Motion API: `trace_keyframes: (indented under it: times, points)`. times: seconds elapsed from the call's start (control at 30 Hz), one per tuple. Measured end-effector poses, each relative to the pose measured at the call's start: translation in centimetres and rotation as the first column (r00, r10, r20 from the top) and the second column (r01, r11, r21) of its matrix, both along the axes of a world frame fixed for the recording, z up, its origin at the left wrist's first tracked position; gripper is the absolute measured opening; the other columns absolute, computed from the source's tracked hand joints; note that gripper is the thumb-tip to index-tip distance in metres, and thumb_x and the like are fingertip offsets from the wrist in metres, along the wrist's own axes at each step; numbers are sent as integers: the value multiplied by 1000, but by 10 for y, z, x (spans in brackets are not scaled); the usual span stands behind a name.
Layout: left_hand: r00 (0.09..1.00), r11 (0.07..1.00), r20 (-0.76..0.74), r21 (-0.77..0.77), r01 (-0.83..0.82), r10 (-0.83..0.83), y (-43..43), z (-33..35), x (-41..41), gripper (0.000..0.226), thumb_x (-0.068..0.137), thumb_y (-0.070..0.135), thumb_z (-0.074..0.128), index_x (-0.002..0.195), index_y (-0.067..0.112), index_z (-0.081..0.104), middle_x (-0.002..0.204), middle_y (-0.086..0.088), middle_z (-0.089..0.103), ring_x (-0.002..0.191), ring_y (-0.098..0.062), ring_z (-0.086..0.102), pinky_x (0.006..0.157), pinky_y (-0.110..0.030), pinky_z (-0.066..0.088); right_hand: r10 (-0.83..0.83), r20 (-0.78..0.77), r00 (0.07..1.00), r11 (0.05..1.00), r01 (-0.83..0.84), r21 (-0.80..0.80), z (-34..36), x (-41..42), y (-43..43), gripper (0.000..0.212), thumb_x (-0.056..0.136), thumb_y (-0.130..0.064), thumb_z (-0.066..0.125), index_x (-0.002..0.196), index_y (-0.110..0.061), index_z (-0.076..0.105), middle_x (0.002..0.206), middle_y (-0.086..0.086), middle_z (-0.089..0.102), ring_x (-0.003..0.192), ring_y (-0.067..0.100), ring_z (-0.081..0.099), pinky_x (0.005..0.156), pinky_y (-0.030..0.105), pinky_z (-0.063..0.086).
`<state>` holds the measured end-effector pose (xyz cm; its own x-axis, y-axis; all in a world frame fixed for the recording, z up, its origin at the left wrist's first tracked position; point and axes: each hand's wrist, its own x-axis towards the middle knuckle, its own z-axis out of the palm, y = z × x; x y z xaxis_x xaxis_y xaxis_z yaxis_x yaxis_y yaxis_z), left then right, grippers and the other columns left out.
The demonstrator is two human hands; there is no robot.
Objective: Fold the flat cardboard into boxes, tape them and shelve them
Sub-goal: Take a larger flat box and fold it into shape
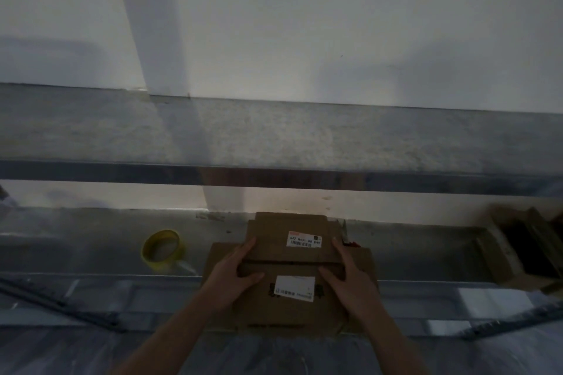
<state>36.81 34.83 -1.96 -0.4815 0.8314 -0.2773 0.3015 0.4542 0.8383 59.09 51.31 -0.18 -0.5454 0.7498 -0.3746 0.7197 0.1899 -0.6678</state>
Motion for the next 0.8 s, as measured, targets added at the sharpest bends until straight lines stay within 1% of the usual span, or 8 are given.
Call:
trace_keyframes:
  times: [0.13, 0.23, 0.3, 0.4, 0.5, 0.6, 0.7, 0.8]
  points:
    - [1000, 999, 1, -34, -18, 18, 3, -2, -3, 79, 83, 40, 73, 146, 48, 26, 154, 4, 28, 135, -17, 37, 114, -38, 34, 7, 51, 999, 999, -9, 45, 1, -4, 2, 70, 94, -62, 46, 147, -58, 1, 138, -2, 56, 109, 17, 63, 92, 33, 49]
    - [1000, 1000, -15, -24, -19, 19, 5, 1, -4, 79, 83, 38, 73, 147, 43, 27, 153, 2, 31, 134, -17, 39, 113, -37, 34, 4, 52, 999, 998, -7, 60, 1, -6, 1, 69, 94, -62, 44, 147, -58, 0, 134, -1, 59, 105, 16, 64, 88, 32, 51]
    - [999, 999, -41, -19, -36, 35, 6, 5, -1, 79, 82, 37, 73, 147, 42, 28, 152, 2, 35, 132, -17, 42, 112, -35, 35, -4, 40, 999, 998, 2, 62, 1, -4, 0, 69, 95, -60, 45, 147, -58, 0, 135, -1, 58, 105, 16, 64, 90, 33, 51]
    - [999, 1000, -46, 7, -21, 21, 3, 12, 1, 79, 84, 38, 72, 147, 46, 26, 151, 5, 35, 130, -16, 43, 111, -36, 37, -24, -24, 999, 998, 25, 58, 4, -1, -1, 69, 94, -58, 49, 146, -59, 3, 142, 0, 52, 113, 19, 59, 99, 39, 48]
    - [999, 994, -33, 101, -33, 36, 1, 26, -1, 78, 84, 34, 72, 144, 52, 26, 152, 10, 30, 131, -12, 41, 112, -37, 37, -22, -126, 992, 990, 39, 133, 12, 0, -1, 70, 91, -59, 52, 139, -68, 2, 153, -3, 36, 130, 22, 47, 105, 46, 43]
    - [996, 981, -69, 189, -44, 58, 8, 41, -9, 80, 84, 29, 73, 141, 58, 26, 153, 14, 25, 134, -9, 37, 113, -36, 35, -3, -249, 968, 989, 39, 141, 23, -6, 5, 72, 90, -56, 54, 136, -73, 1, 150, -3, 42, 124, 18, 53, 104, 45, 47]
    - [997, 980, -57, 194, -42, 54, 16, 50, -16, 78, 85, 27, 72, 141, 55, 26, 156, 10, 25, 136, -14, 37, 113, -40, 35, 17, -240, 971, 991, 15, 131, 29, -17, 14, 71, 92, -54, 53, 139, -68, 1, 146, -1, 48, 117, 17, 59, 101, 38, 50]
    - [997, 982, -60, 186, -44, 56, 21, 48, -21, 78, 86, 26, 70, 146, 48, 24, 157, 5, 25, 137, -18, 35, 114, -44, 33, 18, -220, 975, 990, 14, 143, 29, -29, 21, 70, 93, -53, 53, 146, -59, 7, 153, 0, 39, 124, 24, 55, 102, 47, 48]
